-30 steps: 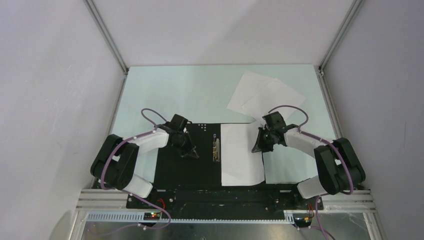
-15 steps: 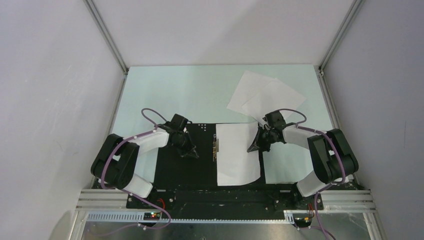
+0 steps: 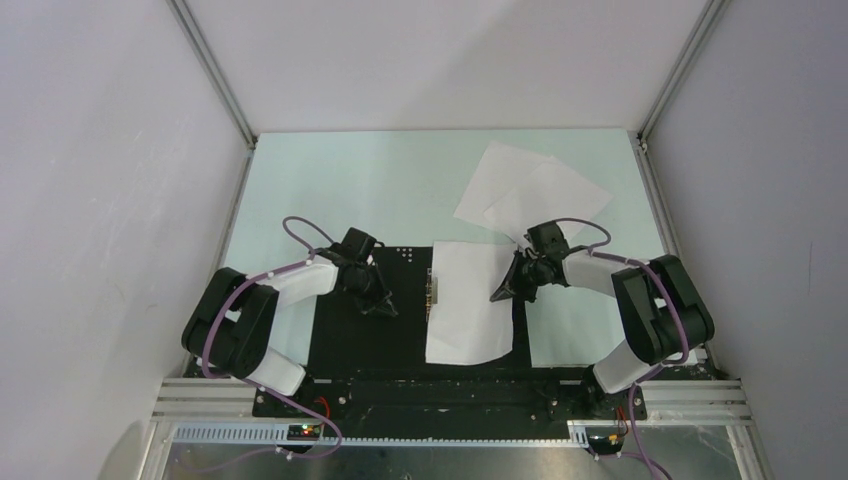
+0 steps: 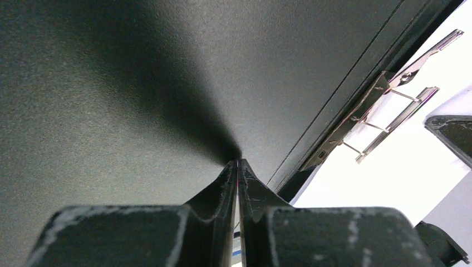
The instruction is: Put the files into the folder
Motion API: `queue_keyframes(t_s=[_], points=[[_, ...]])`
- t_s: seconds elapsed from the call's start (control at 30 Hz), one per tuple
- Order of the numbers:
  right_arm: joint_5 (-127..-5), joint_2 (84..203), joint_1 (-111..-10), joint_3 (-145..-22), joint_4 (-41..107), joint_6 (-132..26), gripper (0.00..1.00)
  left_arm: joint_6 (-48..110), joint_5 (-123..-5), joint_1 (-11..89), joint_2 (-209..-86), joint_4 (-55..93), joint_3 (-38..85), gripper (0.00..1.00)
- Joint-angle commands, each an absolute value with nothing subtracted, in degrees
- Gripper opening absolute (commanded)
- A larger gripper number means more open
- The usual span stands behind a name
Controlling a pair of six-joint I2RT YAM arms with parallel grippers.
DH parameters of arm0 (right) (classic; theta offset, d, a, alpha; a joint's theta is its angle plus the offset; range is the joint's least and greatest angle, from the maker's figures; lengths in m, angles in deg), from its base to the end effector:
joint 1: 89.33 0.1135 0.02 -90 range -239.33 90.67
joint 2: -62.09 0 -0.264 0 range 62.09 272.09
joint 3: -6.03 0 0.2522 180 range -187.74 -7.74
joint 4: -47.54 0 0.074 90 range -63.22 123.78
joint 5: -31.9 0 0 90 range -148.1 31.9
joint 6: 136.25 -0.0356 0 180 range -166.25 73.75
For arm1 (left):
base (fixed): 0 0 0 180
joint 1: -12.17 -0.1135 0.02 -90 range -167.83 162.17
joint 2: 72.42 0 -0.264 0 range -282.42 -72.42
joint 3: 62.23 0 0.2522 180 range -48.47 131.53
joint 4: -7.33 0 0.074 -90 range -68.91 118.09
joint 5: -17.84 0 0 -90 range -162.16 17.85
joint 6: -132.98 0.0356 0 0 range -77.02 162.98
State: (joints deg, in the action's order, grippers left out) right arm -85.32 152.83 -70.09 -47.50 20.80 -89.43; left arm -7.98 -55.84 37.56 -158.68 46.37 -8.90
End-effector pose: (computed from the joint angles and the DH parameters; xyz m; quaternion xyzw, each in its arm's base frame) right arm 0.2502 0.1046 0.1300 0.1445 0.9373 0.3096 0.0685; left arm 0.2197 -0.1153 0.1370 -0.1947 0.9583 -0.2061 0.0353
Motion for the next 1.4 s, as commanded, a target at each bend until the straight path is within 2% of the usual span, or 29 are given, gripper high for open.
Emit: queue_keyframes(t_s=[0.0,0.83,0.9,1.1,1.37], points=[[-82.01,150.84,-67.21,-48.86,20.02,-86.96,0.00,-5.71,-64.17,37.58,-161.02,46.92,-10.20,0.11],[-71.15,148.91,-63.85,-49.81,15.46,-80.12,0.00,-5.55,-64.63,37.58,-160.94,47.32,-9.47,0.11],[-70.28,148.14,-63.84,-49.79,15.00,-80.03,0.05,-5.53,-64.67,37.58,-160.97,47.41,-9.35,0.11],[-69.49,146.50,-63.89,-49.77,13.62,-79.78,0.42,-5.53,-64.68,37.58,-160.94,47.54,-9.36,0.11],[-66.06,144.62,-63.08,-49.76,10.88,-80.13,0.61,-5.51,-64.65,37.58,-160.97,47.67,-9.23,0.11]])
